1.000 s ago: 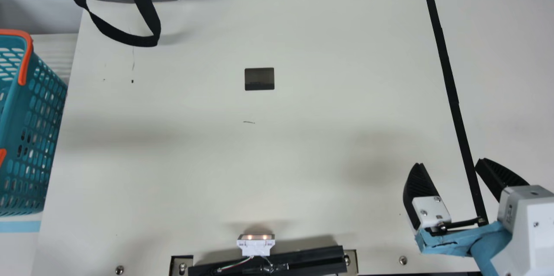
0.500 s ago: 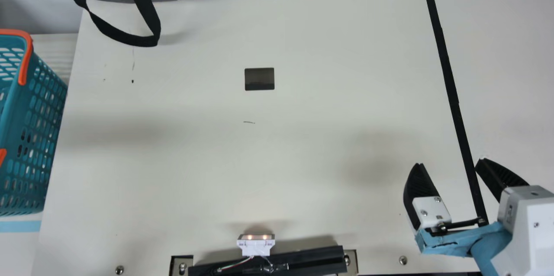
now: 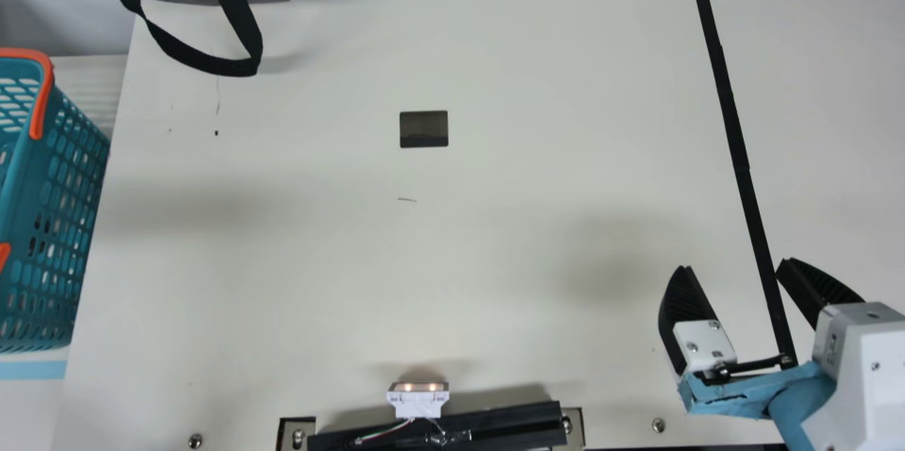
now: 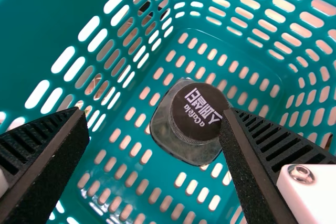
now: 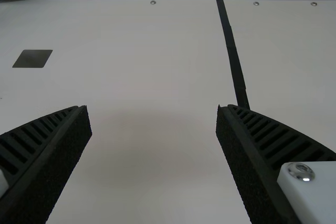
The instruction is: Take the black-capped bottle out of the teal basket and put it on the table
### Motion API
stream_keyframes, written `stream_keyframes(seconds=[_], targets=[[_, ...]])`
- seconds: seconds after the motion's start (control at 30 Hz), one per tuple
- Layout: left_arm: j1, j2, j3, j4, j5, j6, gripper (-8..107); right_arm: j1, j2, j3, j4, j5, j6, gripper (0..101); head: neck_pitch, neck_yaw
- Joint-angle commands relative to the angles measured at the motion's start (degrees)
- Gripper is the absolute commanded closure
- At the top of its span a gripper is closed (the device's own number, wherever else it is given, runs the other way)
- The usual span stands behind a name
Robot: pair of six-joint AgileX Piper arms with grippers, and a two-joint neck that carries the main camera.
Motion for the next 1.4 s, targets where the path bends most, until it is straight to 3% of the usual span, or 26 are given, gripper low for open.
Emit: stream_keyframes(seconds=[0.0, 1.17, 1.27, 1.3, 1.33, 1.37], targets=[[-0.1, 0.2, -0.2, -1.2, 0.2, 1.0, -8, 0.0, 0.0, 0.0, 0.0, 0.0, 0.0, 10, -0.2, 0.5], [-2.2, 3.4, 0.5, -18.0, 2.6, 15.4, -8, 0.0, 0.0, 0.0, 0.0, 0.0, 0.0, 10, -0.2, 0.5], [-2.6, 3.5, 0.5, -19.0, 2.7, 16.2, 57, 0.0, 0.0, 0.0, -0.1, 0.0, 0.0, 10, -0.2, 0.5], [-2.7, 3.5, 0.6, -19.3, 2.8, 16.3, 92, 0.0, 0.0, 0.0, -0.1, 0.0, 0.0, 10, -0.2, 0.5], [-2.8, 3.5, 0.6, -19.6, 2.8, 16.5, 99, 0.0, 0.0, 0.0, -0.1, 0.0, 0.0, 10, -0.2, 0.5], [-2.9, 3.6, 0.6, -19.8, 2.8, 16.7, 99, 0.0, 0.0, 0.0, -0.1, 0.0, 0.0, 10, -0.2, 0.5]])
